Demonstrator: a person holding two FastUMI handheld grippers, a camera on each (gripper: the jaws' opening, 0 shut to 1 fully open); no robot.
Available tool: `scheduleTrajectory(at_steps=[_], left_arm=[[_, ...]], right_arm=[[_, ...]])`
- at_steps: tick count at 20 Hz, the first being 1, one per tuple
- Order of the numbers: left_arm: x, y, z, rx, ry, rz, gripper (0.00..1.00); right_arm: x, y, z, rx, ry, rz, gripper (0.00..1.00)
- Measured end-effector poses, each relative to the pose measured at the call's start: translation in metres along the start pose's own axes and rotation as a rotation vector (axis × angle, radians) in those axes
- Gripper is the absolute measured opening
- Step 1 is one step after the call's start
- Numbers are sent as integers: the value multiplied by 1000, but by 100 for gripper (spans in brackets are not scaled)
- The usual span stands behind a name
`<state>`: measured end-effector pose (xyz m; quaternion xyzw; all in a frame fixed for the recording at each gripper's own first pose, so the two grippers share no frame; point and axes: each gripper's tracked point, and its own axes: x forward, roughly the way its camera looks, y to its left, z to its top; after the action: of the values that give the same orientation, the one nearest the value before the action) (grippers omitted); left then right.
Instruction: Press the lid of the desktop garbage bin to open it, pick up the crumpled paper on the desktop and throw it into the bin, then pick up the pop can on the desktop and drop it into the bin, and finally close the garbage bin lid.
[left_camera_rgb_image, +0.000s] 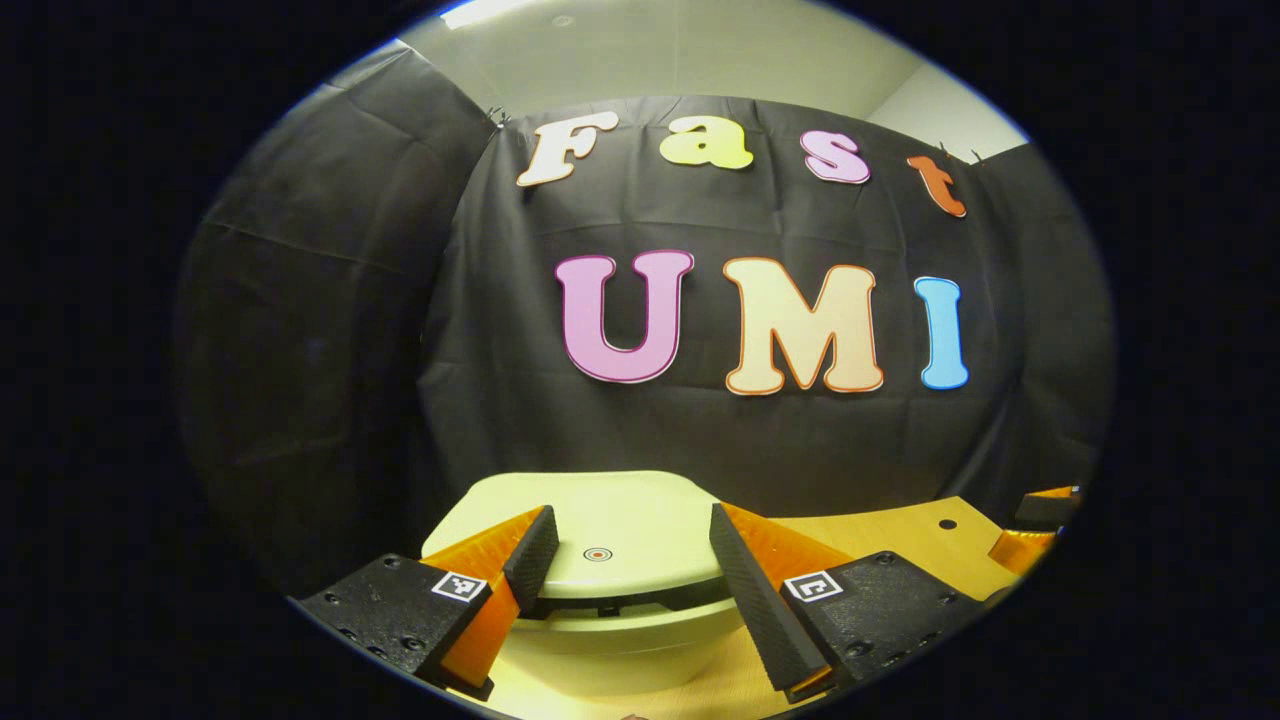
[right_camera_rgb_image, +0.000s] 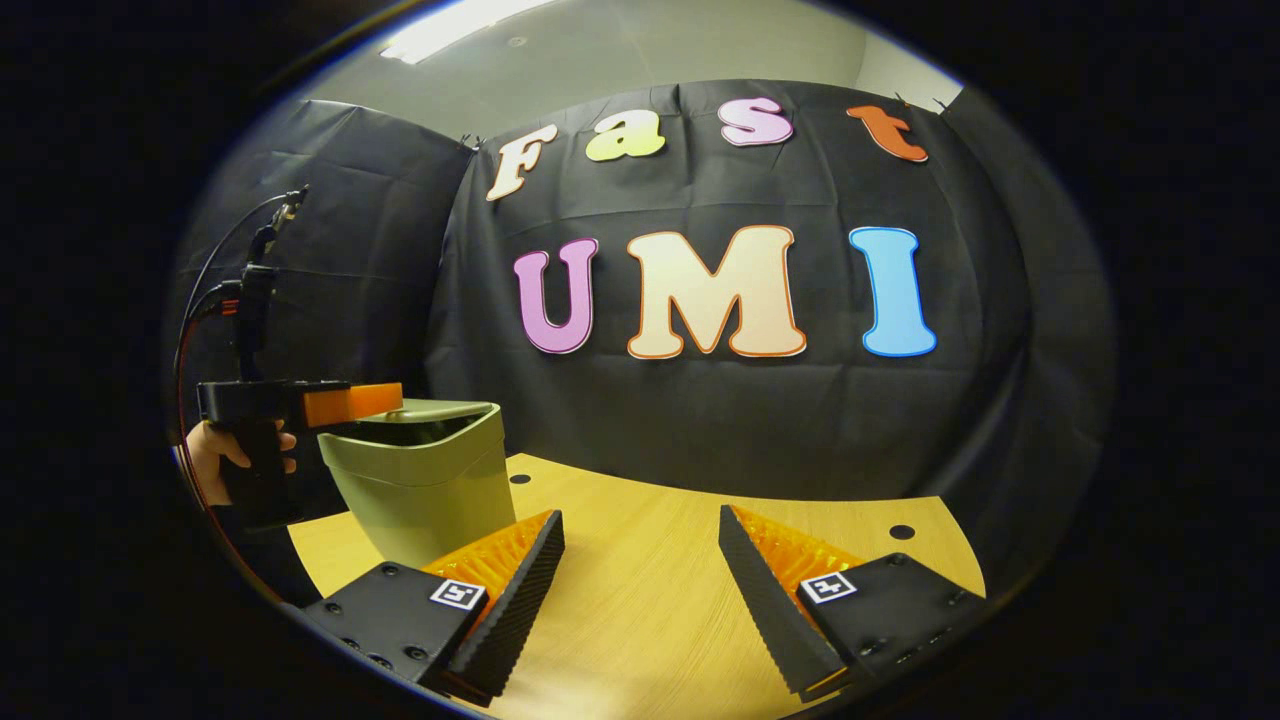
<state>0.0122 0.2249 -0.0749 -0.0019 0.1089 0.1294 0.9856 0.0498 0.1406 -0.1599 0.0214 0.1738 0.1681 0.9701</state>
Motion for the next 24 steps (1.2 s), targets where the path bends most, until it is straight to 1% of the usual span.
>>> scheduleTrajectory(at_steps=[1,5,6,7,8,10,11,12,13,14,16,17,18,21,24], left_arm=[[0,1,-3,5,7,1,92],[-1,1,-17,6,41,4,90],[-1,0,-15,18,28,1,89],[0,0,-17,23,37,-4,91],[0,1,-21,20,49,-2,90],[0,2,-21,8,39,7,92],[2,2,-26,23,52,6,92],[0,2,-29,15,58,7,92],[-2,2,-21,9,36,3,92],[-1,2,-25,5,54,2,91],[-3,-5,-15,-15,-12,-22,92],[-7,-8,-16,-25,-6,-27,91],[-11,-15,-14,-27,-26,-31,96],[-24,-58,7,-52,-120,-113,92],[-37,-104,13,-3,-155,-199,93]], right_arm=[[1,1,-1,0,3,1,98],[3,4,-6,4,19,4,98],[4,5,-6,3,20,4,98],[4,6,-7,2,22,5,98],[5,8,-8,1,26,7,98],[5,9,-11,-6,32,9,98],[5,10,-13,-12,35,10,98],[4,10,-13,-17,34,10,98],[2,10,-11,-19,31,8,98],[1,10,-8,-13,26,8,98],[-6,5,5,3,-7,-4,98],[-10,1,14,8,-29,-15,98],[-13,-5,23,9,-49,-28,98],[-26,-27,40,13,-90,-78,98],[-43,-50,54,29,-125,-128,98]])
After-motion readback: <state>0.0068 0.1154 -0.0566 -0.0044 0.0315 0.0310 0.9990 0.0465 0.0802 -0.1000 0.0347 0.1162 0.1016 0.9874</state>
